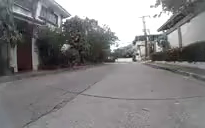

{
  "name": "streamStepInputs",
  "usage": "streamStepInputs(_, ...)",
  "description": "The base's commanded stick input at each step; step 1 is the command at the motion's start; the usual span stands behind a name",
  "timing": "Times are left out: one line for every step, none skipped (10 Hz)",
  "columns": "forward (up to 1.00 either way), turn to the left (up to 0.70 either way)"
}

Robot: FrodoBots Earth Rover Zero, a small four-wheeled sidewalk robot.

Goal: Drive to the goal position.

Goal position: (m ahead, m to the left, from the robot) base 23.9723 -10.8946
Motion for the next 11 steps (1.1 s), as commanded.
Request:
streamStepInputs(1.00,-0.17)
streamStepInputs(1.00,-0.17)
streamStepInputs(1.00,-0.17)
streamStepInputs(1.00,-0.17)
streamStepInputs(1.00,-0.17)
streamStepInputs(1.00,-0.17)
streamStepInputs(1.00,-0.17)
streamStepInputs(1.00,-0.17)
streamStepInputs(1.00,-0.17)
streamStepInputs(1.00,-0.17)
streamStepInputs(1.00,-0.17)
